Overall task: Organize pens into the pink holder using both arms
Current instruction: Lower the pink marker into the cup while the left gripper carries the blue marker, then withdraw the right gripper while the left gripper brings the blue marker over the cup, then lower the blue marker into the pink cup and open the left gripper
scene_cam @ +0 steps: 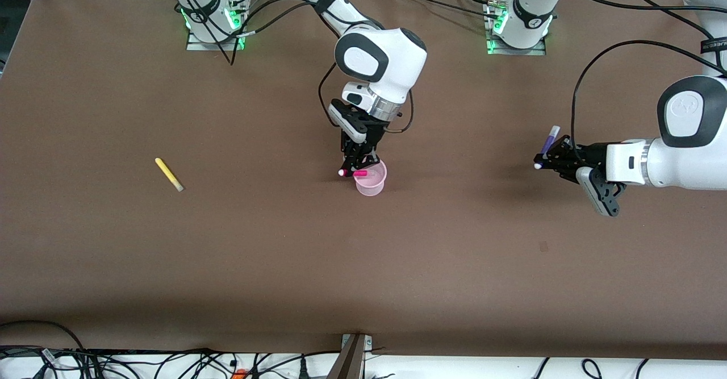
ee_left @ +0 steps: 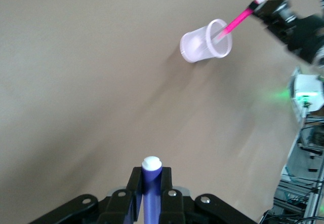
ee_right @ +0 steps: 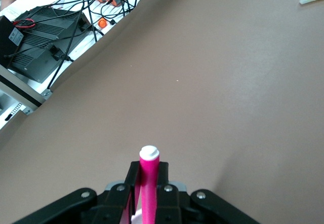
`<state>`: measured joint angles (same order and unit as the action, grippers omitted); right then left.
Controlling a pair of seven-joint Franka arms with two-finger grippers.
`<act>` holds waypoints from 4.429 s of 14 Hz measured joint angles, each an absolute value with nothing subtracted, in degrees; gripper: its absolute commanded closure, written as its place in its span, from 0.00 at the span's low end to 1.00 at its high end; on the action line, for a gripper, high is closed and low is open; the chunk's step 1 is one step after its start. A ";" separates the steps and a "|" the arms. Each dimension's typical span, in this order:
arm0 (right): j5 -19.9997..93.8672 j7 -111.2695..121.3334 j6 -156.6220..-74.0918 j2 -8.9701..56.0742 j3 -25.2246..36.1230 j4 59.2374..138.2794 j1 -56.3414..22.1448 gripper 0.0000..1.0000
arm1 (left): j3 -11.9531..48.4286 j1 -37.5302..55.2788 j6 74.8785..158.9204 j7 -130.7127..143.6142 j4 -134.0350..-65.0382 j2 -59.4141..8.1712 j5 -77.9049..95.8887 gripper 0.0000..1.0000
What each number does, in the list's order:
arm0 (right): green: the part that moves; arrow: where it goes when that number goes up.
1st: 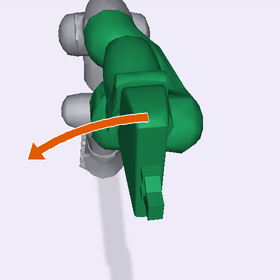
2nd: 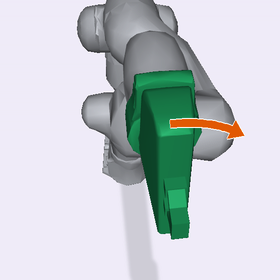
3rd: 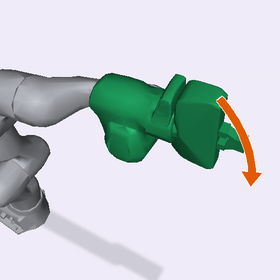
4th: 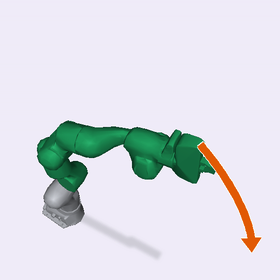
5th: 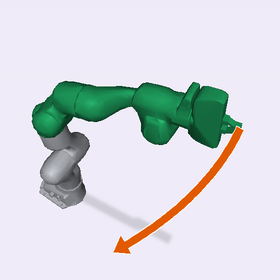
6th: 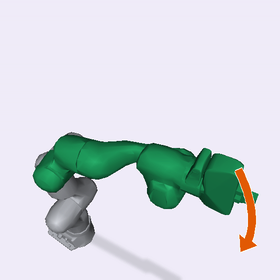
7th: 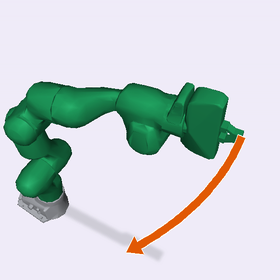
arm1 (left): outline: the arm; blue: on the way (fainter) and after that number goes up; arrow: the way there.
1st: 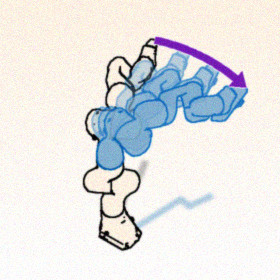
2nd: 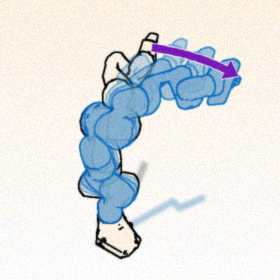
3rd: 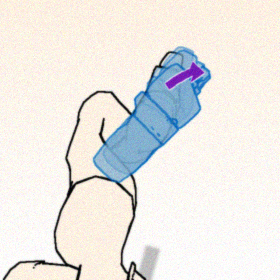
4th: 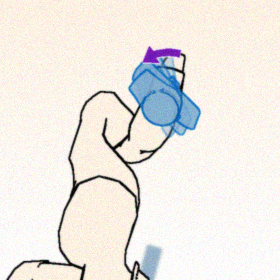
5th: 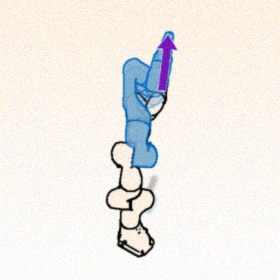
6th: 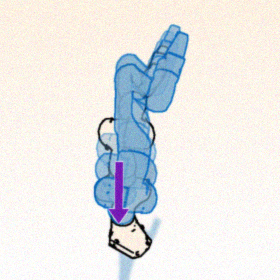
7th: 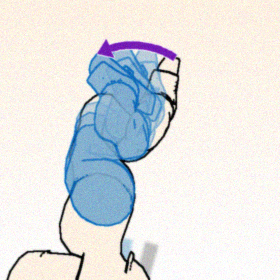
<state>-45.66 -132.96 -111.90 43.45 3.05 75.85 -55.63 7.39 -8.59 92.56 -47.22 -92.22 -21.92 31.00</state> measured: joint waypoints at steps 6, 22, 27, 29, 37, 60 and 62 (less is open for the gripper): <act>-46.25 -133.33 -111.77 44.19 3.19 75.84 -56.24 0.48 | 7.52 -8.35 91.83 -58.46 -92.34 -23.44 43.67 1.00; -13.59 -77.38 -102.66 23.46 6.44 73.43 -37.40 0.04 | 7.84 0.40 94.40 -101.08 -92.14 -29.97 70.55 1.00; 1.39 -38.92 -90.80 18.99 16.68 74.06 -31.82 0.04 | 8.01 7.48 103.54 -107.45 -92.24 -30.01 75.18 1.00; 2.37 -25.55 -86.82 18.98 20.33 76.05 -31.76 0.04 | 8.04 10.46 107.60 -108.72 -93.27 -30.09 77.85 1.00; 10.61 2.74 -86.38 19.25 31.66 85.04 -31.51 0.01 | 8.12 22.32 126.46 -116.17 -99.84 -30.74 86.97 1.00; 3.97 -2.48 -92.97 14.04 0.39 84.71 2.05 0.01 | 6.91 21.33 132.07 -80.94 -102.70 -25.68 69.04 0.00; 3.82 -4.08 -93.30 13.27 -1.67 85.29 3.94 0.01 | 6.83 20.96 131.17 -70.61 -102.56 -23.89 57.23 0.00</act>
<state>3.82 -4.08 -93.30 13.27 -1.67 85.29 3.94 6.83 20.96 131.17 -70.61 -102.56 -23.89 57.23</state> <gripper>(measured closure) 0.013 0.000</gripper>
